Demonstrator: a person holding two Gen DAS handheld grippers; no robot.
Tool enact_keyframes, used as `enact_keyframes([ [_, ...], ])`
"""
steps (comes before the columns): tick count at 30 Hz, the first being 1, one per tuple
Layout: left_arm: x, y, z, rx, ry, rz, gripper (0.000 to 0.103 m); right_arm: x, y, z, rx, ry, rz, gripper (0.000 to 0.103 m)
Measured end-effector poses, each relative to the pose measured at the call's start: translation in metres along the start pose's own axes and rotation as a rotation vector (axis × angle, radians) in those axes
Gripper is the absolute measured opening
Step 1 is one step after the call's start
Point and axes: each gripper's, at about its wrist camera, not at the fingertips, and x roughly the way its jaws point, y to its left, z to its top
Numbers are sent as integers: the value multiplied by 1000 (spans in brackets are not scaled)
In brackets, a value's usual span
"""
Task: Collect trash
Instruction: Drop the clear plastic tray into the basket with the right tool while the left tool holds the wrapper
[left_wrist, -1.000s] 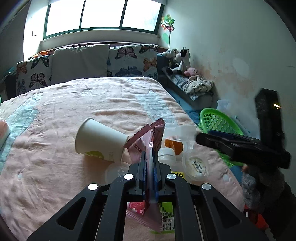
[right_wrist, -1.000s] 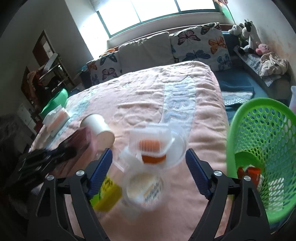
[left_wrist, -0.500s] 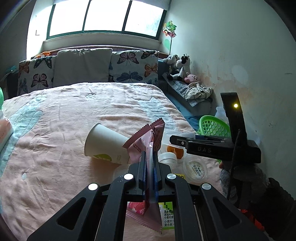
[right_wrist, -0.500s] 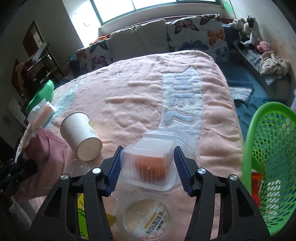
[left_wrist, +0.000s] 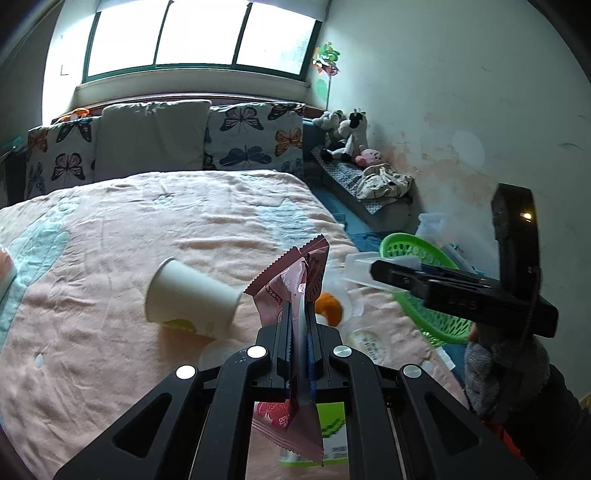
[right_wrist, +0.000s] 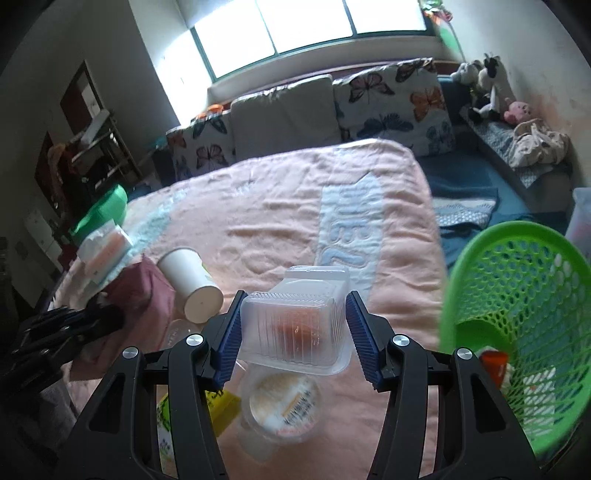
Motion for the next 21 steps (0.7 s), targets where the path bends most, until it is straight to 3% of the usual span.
enact_keyframes([
  [6, 10, -29, 9, 44, 5, -41, 7, -29, -37, -6, 43, -38, -79, 55],
  [15, 33, -74, 24, 97, 24, -101, 7, -42, -117, -31, 132, 13, -230, 55],
  [21, 52, -100, 32, 127, 48, -122, 7, -38, -155, -46, 196, 38, -259, 57],
])
